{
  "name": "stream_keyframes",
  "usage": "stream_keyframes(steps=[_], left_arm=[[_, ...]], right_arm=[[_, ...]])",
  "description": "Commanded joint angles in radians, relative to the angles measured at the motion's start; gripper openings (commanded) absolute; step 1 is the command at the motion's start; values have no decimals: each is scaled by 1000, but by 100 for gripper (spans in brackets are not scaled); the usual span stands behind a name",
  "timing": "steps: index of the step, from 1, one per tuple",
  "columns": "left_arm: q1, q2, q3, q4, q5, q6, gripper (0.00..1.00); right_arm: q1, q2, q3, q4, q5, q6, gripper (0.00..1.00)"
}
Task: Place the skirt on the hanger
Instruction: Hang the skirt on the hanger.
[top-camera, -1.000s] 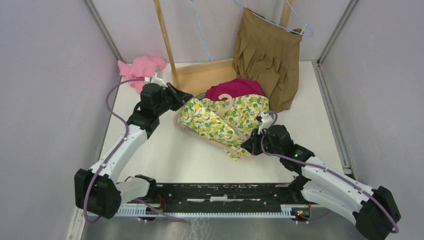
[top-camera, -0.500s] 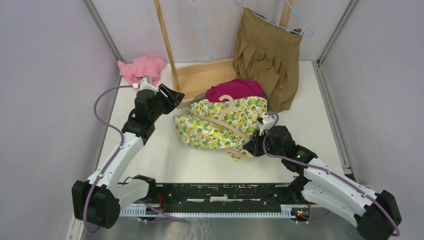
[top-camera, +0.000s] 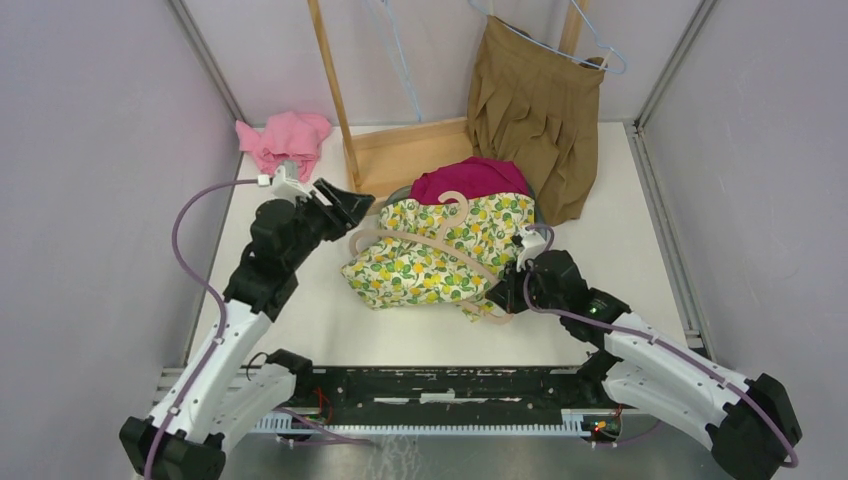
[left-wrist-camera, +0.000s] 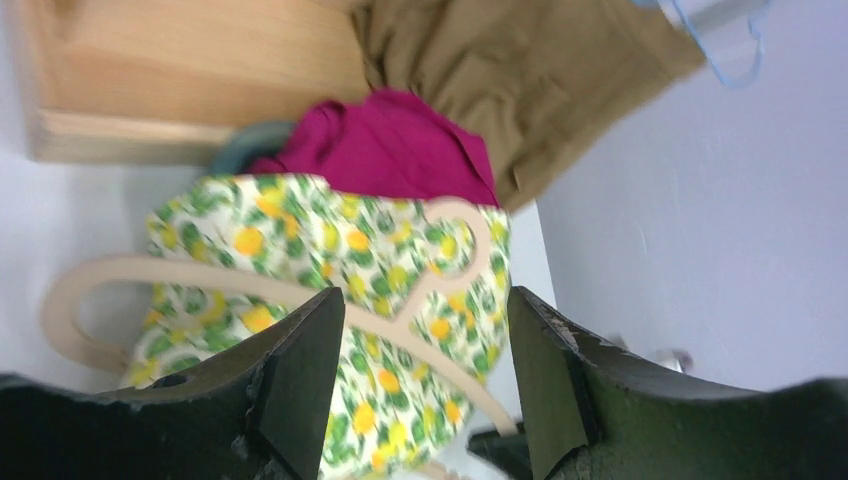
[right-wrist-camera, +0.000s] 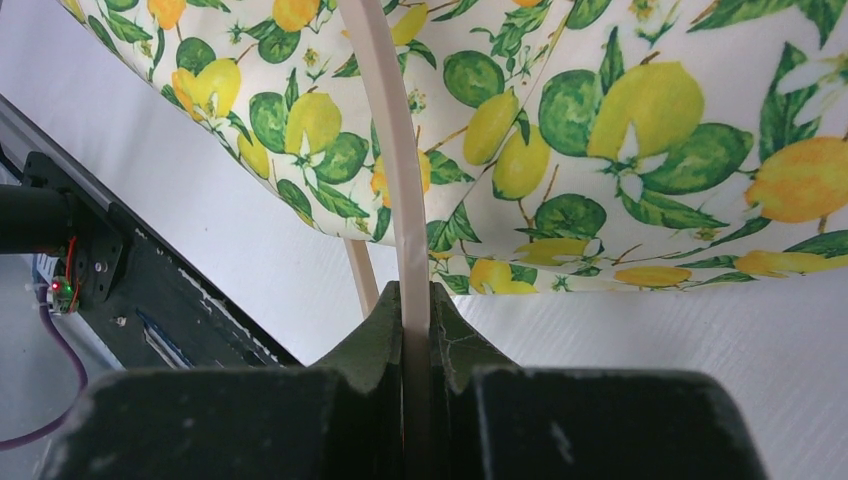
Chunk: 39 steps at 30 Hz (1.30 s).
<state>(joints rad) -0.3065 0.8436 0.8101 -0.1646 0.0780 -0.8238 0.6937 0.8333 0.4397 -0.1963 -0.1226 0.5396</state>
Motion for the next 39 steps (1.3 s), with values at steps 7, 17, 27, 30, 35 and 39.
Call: stream_keyframes(steps=[7,17,27,30,35,39], left_arm=[[-461,61,-38,-92,-92,-53,70],[-654,119,-133,-3,-127,-222,99],[-794,320,-124,61,-211,-397,99],[-799,338,-143,94,-247,-456,99],[-798,369,-162,124,-317,-526,99],[-795,386,-164,128,-367,-544,99]], right_arm=[[-3,26,34,-86,48,-24,1],[-3,19,40,-100,53,-29,1],[-3,0,36,-108,58,-29,1],[-3,-6,35,-111,58,-28,1],[-3,-7,26,-99,54,-23,1],[-3,-12,23,-100,52,-20,1]])
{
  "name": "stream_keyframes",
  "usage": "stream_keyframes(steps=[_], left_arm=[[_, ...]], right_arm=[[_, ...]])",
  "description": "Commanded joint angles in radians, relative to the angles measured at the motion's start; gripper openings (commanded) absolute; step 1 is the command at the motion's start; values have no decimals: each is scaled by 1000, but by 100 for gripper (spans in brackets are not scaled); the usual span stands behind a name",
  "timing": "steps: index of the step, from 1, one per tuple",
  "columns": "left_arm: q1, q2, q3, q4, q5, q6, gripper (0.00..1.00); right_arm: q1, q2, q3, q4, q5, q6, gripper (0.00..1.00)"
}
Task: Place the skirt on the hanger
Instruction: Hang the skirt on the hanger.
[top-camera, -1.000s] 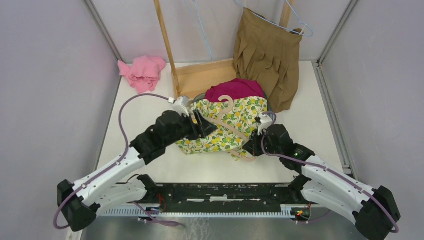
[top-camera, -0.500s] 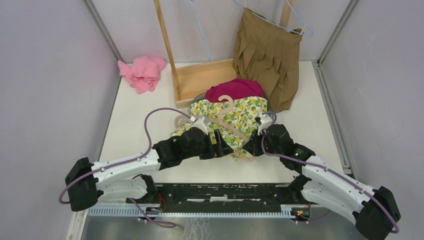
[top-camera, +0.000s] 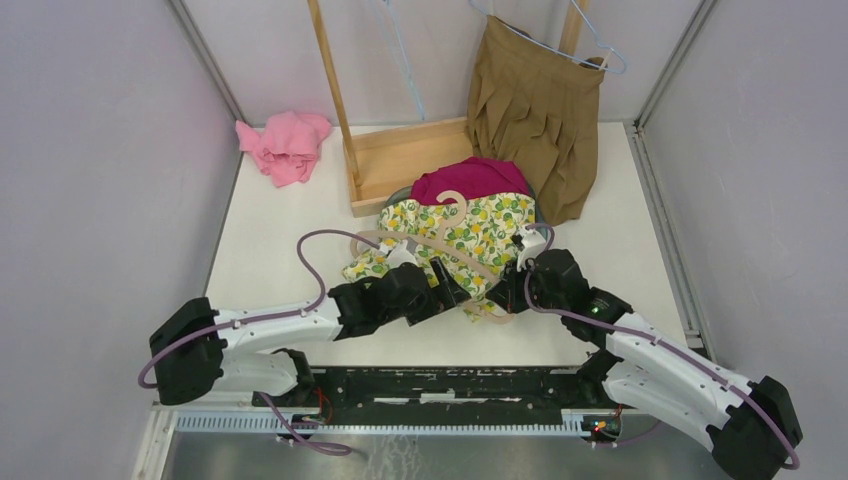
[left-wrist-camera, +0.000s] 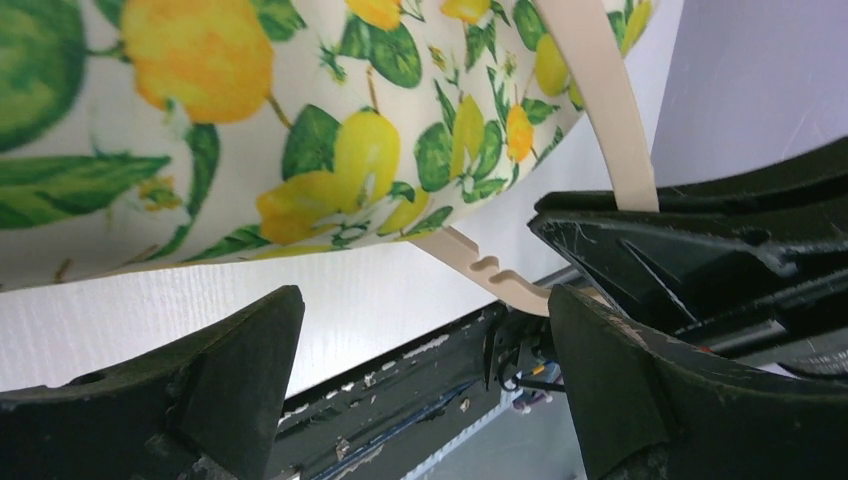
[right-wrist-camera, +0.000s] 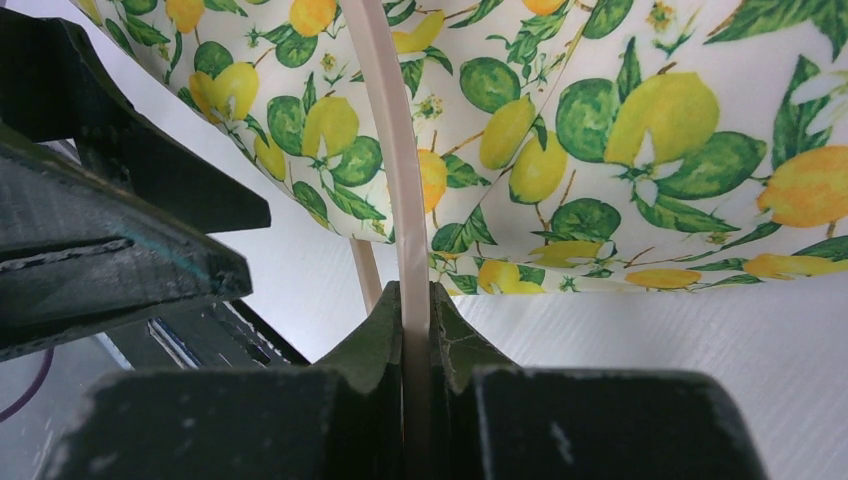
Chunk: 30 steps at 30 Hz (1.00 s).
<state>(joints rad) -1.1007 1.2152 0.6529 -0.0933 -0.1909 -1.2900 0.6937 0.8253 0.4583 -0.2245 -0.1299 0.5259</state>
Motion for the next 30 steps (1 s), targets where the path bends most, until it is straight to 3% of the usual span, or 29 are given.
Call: stream_keyframes(steps=[1,30], left_arm=[[0,17,-9,55,-110,-84,99],[49,11,-51,79,-141,-80,96]], right_arm=[[-3,-6,4,-71,58,-6,1],[-3,-31,-20,-76,42,9,1]])
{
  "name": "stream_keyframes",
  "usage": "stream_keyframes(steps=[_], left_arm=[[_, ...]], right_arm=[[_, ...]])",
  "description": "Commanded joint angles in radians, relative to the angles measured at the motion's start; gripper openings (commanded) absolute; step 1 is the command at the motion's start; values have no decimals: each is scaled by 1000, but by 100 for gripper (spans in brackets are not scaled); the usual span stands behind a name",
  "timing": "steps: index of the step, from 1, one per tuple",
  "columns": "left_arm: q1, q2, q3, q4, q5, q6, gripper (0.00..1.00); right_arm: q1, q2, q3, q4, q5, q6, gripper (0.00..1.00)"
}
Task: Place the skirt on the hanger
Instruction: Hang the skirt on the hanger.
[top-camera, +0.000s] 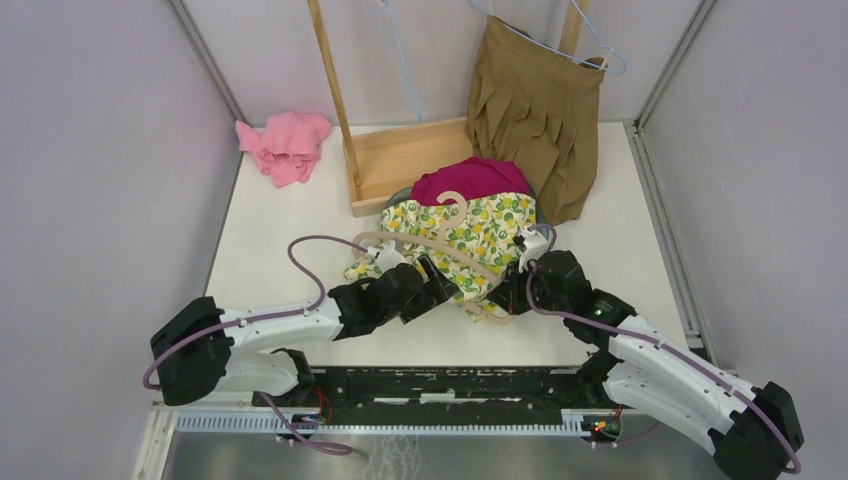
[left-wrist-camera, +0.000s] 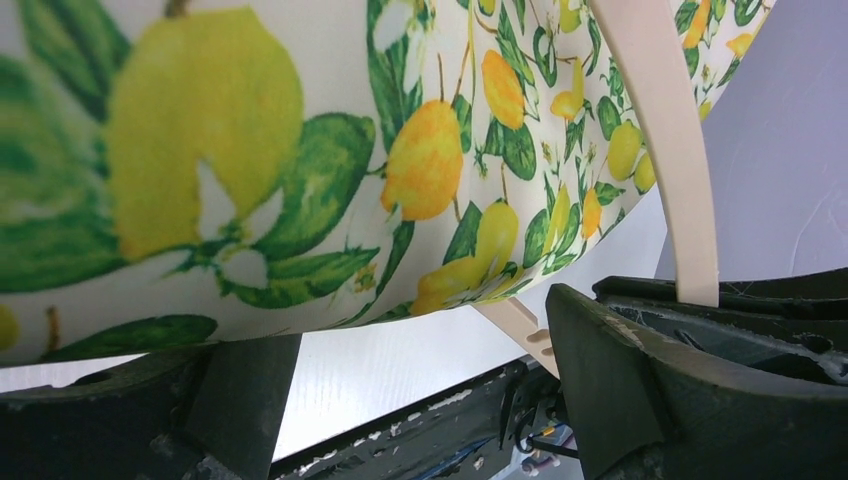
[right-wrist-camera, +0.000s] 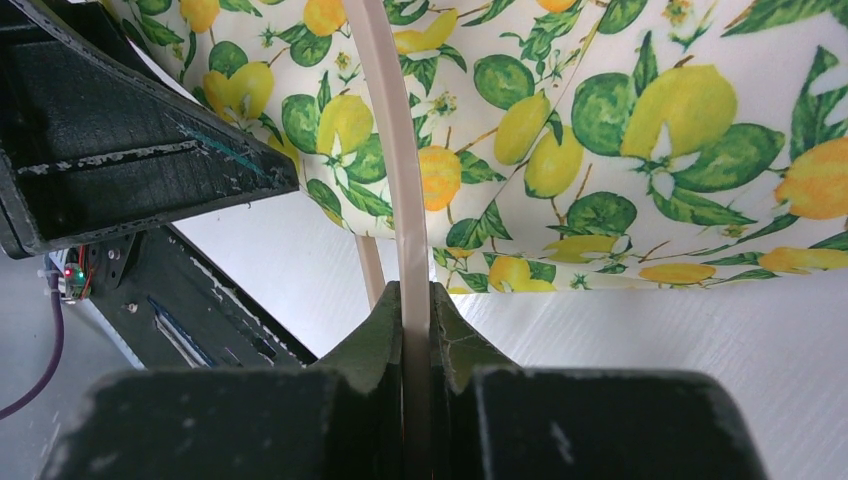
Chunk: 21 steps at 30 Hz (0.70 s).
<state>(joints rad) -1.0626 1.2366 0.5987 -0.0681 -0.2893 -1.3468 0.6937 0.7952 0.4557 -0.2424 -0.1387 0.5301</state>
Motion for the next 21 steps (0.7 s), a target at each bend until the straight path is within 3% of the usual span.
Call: stream_keyframes(steps=[1,10,17,19,21], left_arm=[[14,-6,4,55,-45,-22,96],[29,56,39,73,-23,-5,93],[63,65,45,53,-23,-1,98],[78,58,38,51,-25,10,94],[96,44,20,77,-19,21,82]], right_arm=[[-4,-1,-18,-58,50,5,1],[-4,-9,-13,-70,57,2,1],[-3,-20,-18,-74,58,0,1],[-3,-22,-23,-77,57,-1,1],[-3,-23,-28,-75,58,1,1]])
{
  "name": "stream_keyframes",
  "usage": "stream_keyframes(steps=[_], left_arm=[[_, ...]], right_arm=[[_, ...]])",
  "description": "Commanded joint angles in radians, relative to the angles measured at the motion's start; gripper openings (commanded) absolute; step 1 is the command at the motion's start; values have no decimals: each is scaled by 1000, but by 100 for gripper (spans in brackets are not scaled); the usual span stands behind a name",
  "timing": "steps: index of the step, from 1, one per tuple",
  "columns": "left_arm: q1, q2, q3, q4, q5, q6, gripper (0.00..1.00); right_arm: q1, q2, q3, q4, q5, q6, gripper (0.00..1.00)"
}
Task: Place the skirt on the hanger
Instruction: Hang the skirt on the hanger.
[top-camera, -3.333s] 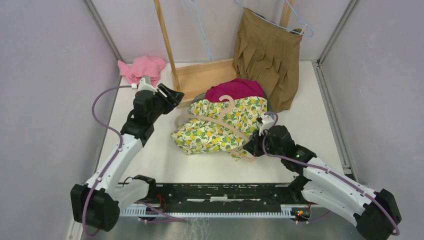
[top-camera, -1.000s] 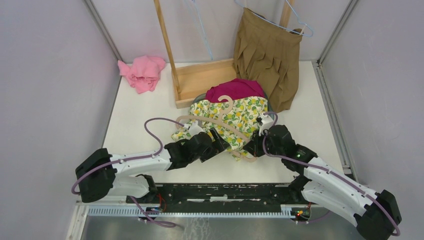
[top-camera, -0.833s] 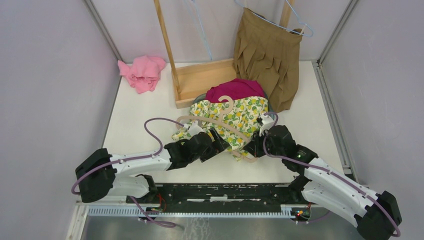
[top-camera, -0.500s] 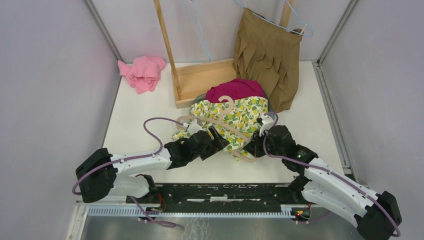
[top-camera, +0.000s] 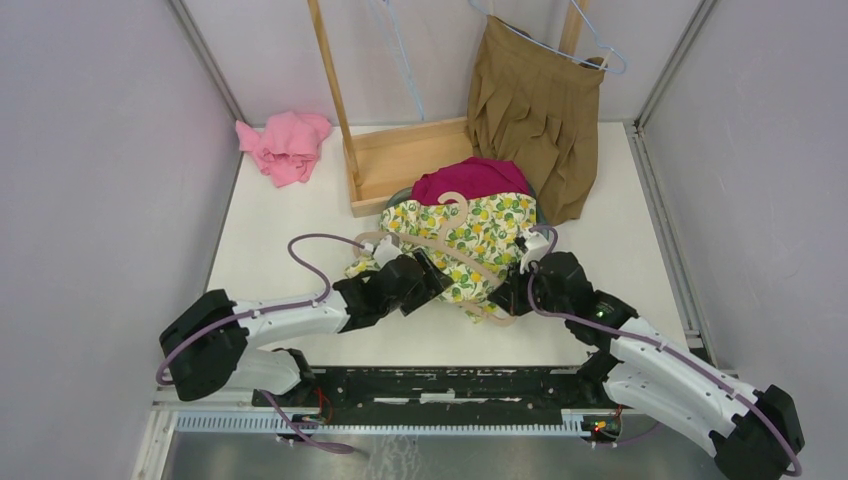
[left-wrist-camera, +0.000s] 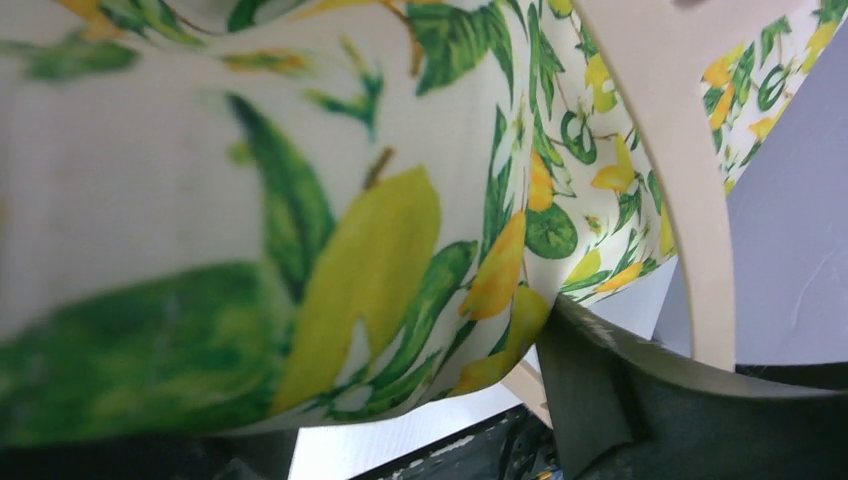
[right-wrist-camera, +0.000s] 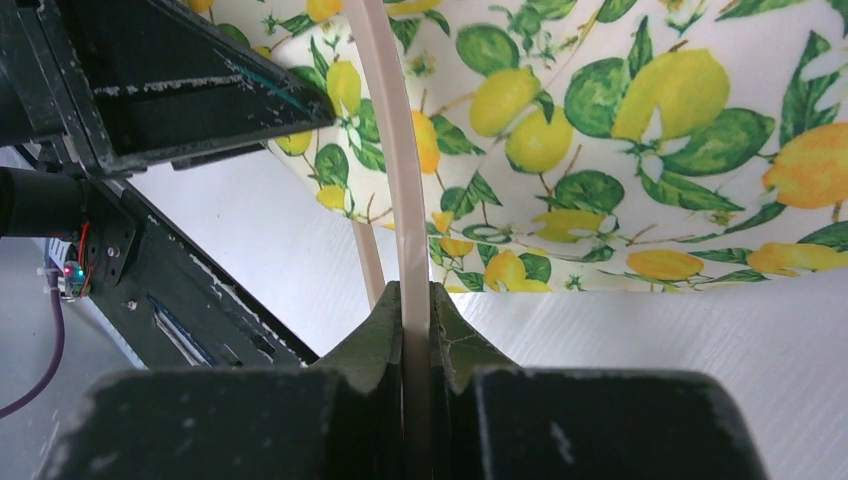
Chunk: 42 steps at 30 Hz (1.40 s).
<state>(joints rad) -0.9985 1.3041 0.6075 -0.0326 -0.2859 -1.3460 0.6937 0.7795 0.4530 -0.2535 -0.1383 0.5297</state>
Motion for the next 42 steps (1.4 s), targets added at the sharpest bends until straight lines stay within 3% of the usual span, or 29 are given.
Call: stream_keyframes(steps=[1,8,11,26,42], left_arm=[[44,-30,1,60,-11,26,74],[97,-59,-3,94,45,69,33],[112,-70,9,97,67,85,28],[241,-61,214,49,175,203,26],[373,-68,302,29,308,255,27]], right_arm=[[-3,-9,-27,-62,58,1,1],[-3,-7,-39,-50,59,3,1],[-3,-3,-43,-43,57,4,1],[-3,13,-55,-24,55,6,1],[-3,27,-53,-16,72,1,1]])
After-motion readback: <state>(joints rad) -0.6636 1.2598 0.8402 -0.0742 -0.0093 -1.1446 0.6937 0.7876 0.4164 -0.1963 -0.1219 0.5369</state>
